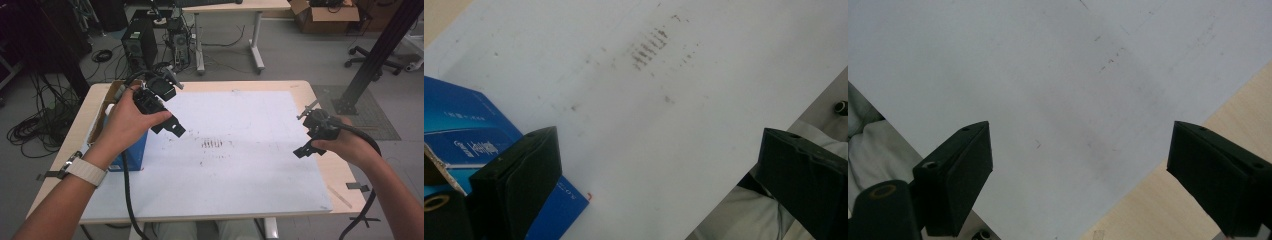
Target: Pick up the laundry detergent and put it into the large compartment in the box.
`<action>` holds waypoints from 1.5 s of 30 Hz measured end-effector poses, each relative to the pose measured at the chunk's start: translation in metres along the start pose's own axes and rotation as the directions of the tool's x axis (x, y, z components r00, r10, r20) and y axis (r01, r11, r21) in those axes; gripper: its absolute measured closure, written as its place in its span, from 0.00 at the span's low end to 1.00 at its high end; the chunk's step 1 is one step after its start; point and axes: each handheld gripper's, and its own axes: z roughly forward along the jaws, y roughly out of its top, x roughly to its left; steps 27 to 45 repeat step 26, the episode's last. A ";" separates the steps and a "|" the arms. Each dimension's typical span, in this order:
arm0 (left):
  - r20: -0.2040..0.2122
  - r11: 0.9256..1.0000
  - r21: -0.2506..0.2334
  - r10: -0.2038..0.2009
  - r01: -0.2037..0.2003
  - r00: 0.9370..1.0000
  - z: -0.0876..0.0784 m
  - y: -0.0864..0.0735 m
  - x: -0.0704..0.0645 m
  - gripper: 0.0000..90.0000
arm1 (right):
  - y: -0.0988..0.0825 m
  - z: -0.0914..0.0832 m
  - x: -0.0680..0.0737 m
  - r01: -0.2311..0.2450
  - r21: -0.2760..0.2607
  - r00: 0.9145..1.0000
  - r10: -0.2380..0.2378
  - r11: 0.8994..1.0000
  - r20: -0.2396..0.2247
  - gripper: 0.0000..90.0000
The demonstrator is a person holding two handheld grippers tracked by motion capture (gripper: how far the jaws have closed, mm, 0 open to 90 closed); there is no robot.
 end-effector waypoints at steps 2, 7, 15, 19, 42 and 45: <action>0.003 1.000 0.000 0.001 -0.001 1.000 0.001 0.001 -0.001 0.06 | 0.000 0.000 0.000 0.001 0.000 1.000 -0.001 1.000 0.000 0.13; 0.005 1.000 0.007 0.010 -0.010 1.000 0.003 0.002 0.000 0.06 | -0.001 -0.001 -0.001 0.001 -0.001 1.000 -0.001 1.000 0.002 0.13; 0.008 1.000 0.009 0.012 -0.012 1.000 0.004 0.002 0.000 0.06 | 0.000 0.001 0.000 0.001 0.002 1.000 -0.001 1.000 0.000 0.12; 0.010 1.000 0.007 0.009 -0.009 1.000 0.005 0.002 0.000 0.06 | 0.001 0.002 0.000 0.000 0.003 1.000 0.000 1.000 0.000 0.12; 0.010 1.000 0.009 0.005 -0.005 1.000 0.005 0.002 0.002 0.06 | 0.001 0.001 -0.001 0.002 0.000 1.000 -0.002 1.000 0.000 0.13; 0.010 1.000 0.009 0.005 -0.005 1.000 0.005 0.002 0.002 0.06 | 0.001 0.001 -0.001 0.002 0.000 1.000 -0.002 1.000 0.000 0.13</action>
